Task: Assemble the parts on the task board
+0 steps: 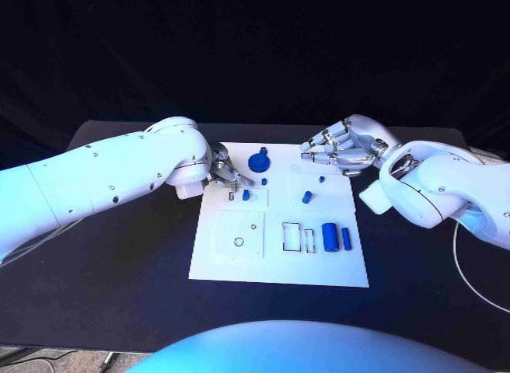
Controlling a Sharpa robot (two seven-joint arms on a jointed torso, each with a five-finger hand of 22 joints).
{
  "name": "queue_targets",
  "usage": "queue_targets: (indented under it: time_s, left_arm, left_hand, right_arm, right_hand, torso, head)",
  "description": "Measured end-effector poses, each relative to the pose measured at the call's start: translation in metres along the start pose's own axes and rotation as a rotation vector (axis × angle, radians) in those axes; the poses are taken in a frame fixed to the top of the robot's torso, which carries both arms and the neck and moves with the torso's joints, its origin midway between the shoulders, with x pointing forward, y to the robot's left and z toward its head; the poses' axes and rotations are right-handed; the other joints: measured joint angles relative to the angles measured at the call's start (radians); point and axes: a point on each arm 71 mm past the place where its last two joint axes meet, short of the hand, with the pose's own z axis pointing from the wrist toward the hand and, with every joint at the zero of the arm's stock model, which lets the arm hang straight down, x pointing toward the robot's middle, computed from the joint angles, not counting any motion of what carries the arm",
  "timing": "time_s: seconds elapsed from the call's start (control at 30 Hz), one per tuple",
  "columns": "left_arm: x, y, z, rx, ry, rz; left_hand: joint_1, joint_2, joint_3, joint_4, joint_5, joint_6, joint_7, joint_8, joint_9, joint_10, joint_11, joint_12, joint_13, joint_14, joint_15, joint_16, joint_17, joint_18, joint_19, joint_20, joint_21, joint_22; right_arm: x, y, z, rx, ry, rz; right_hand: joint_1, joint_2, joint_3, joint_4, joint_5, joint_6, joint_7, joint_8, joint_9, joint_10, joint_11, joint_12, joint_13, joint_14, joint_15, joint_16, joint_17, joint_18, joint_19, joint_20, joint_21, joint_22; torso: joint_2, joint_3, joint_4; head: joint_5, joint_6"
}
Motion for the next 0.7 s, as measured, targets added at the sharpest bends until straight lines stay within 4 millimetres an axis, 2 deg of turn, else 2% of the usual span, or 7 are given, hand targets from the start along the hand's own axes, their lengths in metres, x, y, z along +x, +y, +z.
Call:
queue_targets:
  time_s: [0.1, 0.17, 0.27, 0.33, 0.4, 0.47, 0.7]
  left_arm:
    - [-0.009, 0.000, -0.007, 0.011, -0.012, -0.019]
    - [-0.018, 0.000, -0.013, 0.019, -0.019, -0.037]
    - [-0.031, -0.001, -0.020, 0.026, -0.023, -0.057]
    - [-0.043, 0.000, -0.024, 0.023, -0.029, -0.065]
    - [-0.058, 0.003, -0.024, 0.008, -0.039, -0.071]
    - [-0.067, 0.006, -0.022, -0.010, -0.042, -0.073]
    - [-0.082, 0.009, -0.006, -0.057, -0.036, -0.054]
  left_hand:
    - [0.017, 0.017, -0.027, 0.006, 0.000, -0.012, 0.011, 0.000, -0.006, -0.013, 0.002, -0.029, -0.033, 0.000, 0.000, 0.000, 0.000, 0.000, 0.000, 0.000, -0.020, 0.000]
    - [0.041, 0.022, -0.043, 0.007, 0.000, -0.040, 0.020, -0.011, -0.014, -0.065, 0.011, -0.093, -0.112, 0.000, 0.000, 0.000, 0.000, 0.000, 0.000, 0.000, -0.048, 0.000]
    - [0.100, 0.032, -0.055, -0.005, 0.000, -0.108, 0.049, -0.057, -0.041, -0.157, 0.035, -0.208, -0.249, 0.000, 0.022, 0.000, 0.000, 0.000, -0.002, 0.010, -0.091, 0.000]
    - [0.142, 0.045, -0.057, -0.015, 0.004, -0.143, 0.070, -0.092, -0.065, -0.190, 0.054, -0.246, -0.292, 0.001, 0.039, 0.000, 0.000, 0.001, -0.001, 0.025, -0.120, 0.000]
    - [0.167, 0.052, -0.063, -0.021, 0.004, -0.154, 0.082, -0.113, -0.083, -0.200, 0.064, -0.253, -0.304, 0.000, 0.043, 0.000, 0.000, 0.016, -0.001, 0.030, -0.134, 0.000]
    - [0.177, 0.055, -0.066, -0.020, 0.004, -0.158, 0.085, -0.124, -0.095, -0.202, 0.066, -0.253, -0.309, 0.003, 0.047, 0.000, 0.000, 0.016, 0.000, 0.036, -0.136, 0.000]
    - [0.178, 0.056, -0.113, 0.013, 0.004, -0.116, 0.076, -0.119, -0.109, -0.196, 0.060, -0.249, -0.312, 0.000, 0.050, 0.000, 0.000, 0.016, 0.000, 0.036, -0.124, 0.000]
  right_arm:
    - [-0.001, -0.001, 0.001, 0.002, -0.002, -0.001]
    - [-0.001, -0.002, 0.001, 0.003, -0.003, -0.002]
    - [-0.001, -0.003, 0.002, 0.005, -0.004, -0.003]
    - [-0.002, -0.003, 0.003, 0.007, -0.004, -0.003]
    - [-0.002, -0.004, 0.003, 0.009, -0.005, -0.004]
    - [-0.002, -0.005, 0.004, 0.010, -0.005, -0.004]
    - [-0.001, -0.005, 0.005, 0.009, -0.003, -0.004]
  right_hand:
    - [0.000, 0.000, -0.001, 0.001, 0.000, 0.000, 0.000, 0.000, 0.000, 0.000, 0.000, 0.000, 0.000, 0.000, 0.000, 0.000, 0.000, 0.000, 0.000, 0.000, -0.002, 0.000]
    - [0.000, 0.000, -0.001, 0.001, 0.000, 0.000, 0.000, 0.000, 0.000, 0.000, 0.000, 0.000, 0.000, 0.000, 0.000, 0.000, 0.000, 0.000, 0.000, 0.000, -0.002, 0.000]
    - [0.000, 0.000, -0.001, 0.001, 0.000, 0.000, 0.000, 0.000, 0.000, 0.000, 0.000, 0.000, 0.000, 0.000, 0.000, 0.000, 0.000, 0.000, 0.000, 0.000, -0.002, 0.000]
    - [0.000, 0.000, -0.001, 0.001, 0.000, 0.000, 0.000, 0.000, 0.000, 0.000, 0.000, 0.000, 0.000, 0.000, 0.000, 0.000, 0.000, 0.000, 0.000, 0.000, -0.002, 0.000]
    - [0.000, 0.000, -0.001, 0.001, 0.000, 0.000, 0.000, 0.000, 0.000, 0.000, 0.000, 0.000, 0.000, 0.000, 0.000, 0.000, 0.000, 0.000, 0.000, 0.000, -0.002, 0.000]
    - [0.000, 0.000, -0.001, 0.001, 0.000, 0.000, 0.000, 0.000, 0.000, 0.000, 0.000, 0.000, 0.000, 0.000, 0.000, 0.000, 0.001, 0.000, 0.000, 0.000, -0.002, 0.000]
    - [0.000, 0.000, -0.001, 0.001, 0.000, 0.000, 0.000, 0.000, 0.000, 0.000, 0.000, 0.000, 0.000, 0.000, 0.000, 0.000, 0.001, 0.000, 0.000, 0.000, -0.002, 0.000]
  torso:
    - [0.000, 0.0001, 0.0001]
    - [0.000, 0.0003, -0.0001]
    - [0.001, 0.0003, -0.0012]
    - [0.001, 0.0005, -0.0012]
    - [0.001, 0.0012, -0.0008]
    - [0.001, 0.0013, -0.0004]
    - [0.003, -0.0010, -0.0011]
  head:
    - [0.001, 0.000]
    - [0.002, 0.000]
    - [0.003, 0.000]
    - [0.003, 0.000]
    - [0.004, 0.000]
    - [0.004, 0.000]
    - [0.012, 0.006]
